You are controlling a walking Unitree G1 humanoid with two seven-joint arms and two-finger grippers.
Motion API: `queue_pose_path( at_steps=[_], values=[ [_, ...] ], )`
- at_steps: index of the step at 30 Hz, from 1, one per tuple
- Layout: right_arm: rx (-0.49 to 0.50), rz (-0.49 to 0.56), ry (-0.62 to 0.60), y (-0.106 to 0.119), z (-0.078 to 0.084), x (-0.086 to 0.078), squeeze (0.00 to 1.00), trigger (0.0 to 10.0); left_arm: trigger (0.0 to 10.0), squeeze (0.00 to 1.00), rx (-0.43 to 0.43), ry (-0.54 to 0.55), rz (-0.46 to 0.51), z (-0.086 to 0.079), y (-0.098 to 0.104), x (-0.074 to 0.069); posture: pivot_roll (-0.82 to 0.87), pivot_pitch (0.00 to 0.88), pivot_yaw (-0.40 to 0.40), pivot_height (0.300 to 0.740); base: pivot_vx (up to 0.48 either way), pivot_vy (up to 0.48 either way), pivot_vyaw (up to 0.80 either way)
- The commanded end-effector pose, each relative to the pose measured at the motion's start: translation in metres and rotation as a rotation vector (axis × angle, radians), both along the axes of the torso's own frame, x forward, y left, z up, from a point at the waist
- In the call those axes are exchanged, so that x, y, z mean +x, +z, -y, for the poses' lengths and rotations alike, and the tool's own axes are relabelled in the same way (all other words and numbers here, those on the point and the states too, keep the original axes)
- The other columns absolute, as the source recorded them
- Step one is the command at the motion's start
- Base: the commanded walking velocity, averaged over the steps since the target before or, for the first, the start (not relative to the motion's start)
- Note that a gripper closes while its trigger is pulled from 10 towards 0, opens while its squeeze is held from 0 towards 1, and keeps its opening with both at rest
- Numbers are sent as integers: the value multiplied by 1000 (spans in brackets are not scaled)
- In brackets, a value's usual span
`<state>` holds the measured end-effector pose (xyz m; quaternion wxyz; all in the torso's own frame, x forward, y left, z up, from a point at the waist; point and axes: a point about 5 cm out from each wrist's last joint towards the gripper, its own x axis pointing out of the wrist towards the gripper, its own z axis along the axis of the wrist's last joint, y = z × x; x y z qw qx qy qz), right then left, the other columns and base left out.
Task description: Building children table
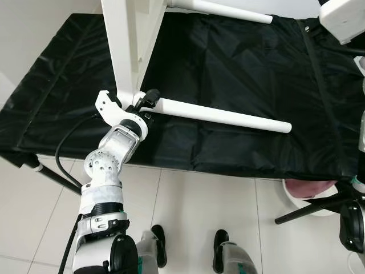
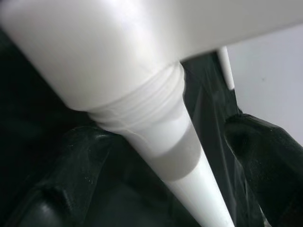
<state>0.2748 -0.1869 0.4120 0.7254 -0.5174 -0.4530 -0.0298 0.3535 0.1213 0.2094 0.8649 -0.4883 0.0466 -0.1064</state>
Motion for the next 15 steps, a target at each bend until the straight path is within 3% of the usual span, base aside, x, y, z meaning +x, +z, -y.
queue_pose_path(
  at_steps=[1,8,15],
  values=[
    [109,-61,5,-12,11,9,0,0,10000,0,12,63,-2,-14,-4,1,-103,226,179,740,0,0,0],
    [126,-59,-2,-13,13,9,0,0,10000,0,21,68,-51,-6,-14,9,-105,230,184,740,0,0,0],
    [133,-55,-7,-12,14,9,0,0,10000,0,-70,48,-32,12,-3,21,-116,229,186,740,0,0,0]
  ],
)
